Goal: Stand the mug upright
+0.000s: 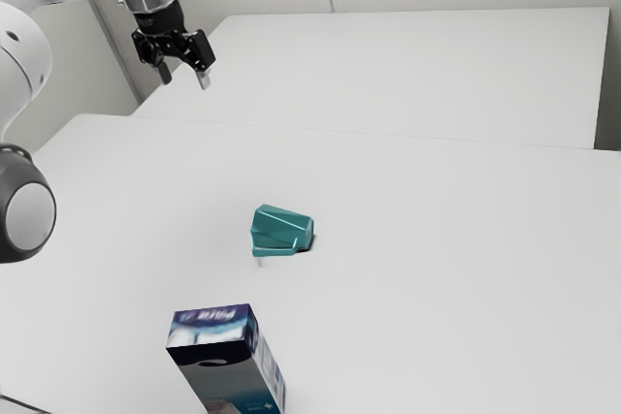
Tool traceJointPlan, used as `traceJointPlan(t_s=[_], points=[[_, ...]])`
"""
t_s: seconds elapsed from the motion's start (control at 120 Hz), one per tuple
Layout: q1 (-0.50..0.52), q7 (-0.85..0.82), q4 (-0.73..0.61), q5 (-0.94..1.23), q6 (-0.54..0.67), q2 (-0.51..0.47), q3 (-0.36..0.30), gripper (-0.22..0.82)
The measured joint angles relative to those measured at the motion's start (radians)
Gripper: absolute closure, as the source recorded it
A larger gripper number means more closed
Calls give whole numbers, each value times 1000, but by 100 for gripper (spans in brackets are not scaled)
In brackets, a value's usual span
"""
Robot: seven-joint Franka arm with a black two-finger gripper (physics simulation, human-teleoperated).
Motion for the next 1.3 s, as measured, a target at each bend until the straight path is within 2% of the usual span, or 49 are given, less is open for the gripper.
traceJointPlan(t_s=[0.175, 0.3, 0.458, 0.7, 0.942, 1.3], points=[[0, 16, -26, -3, 6, -2, 5, 0], [6, 23, -157, -47, 41, 5, 30, 0], [50, 47, -287, -245, 101, 44, 61, 0], [54, 109, -455, -480, 213, 67, 55, 0], [43, 172, -633, -576, 331, 3, 34, 0], [34, 271, -719, -729, 460, 8, 23, 0]])
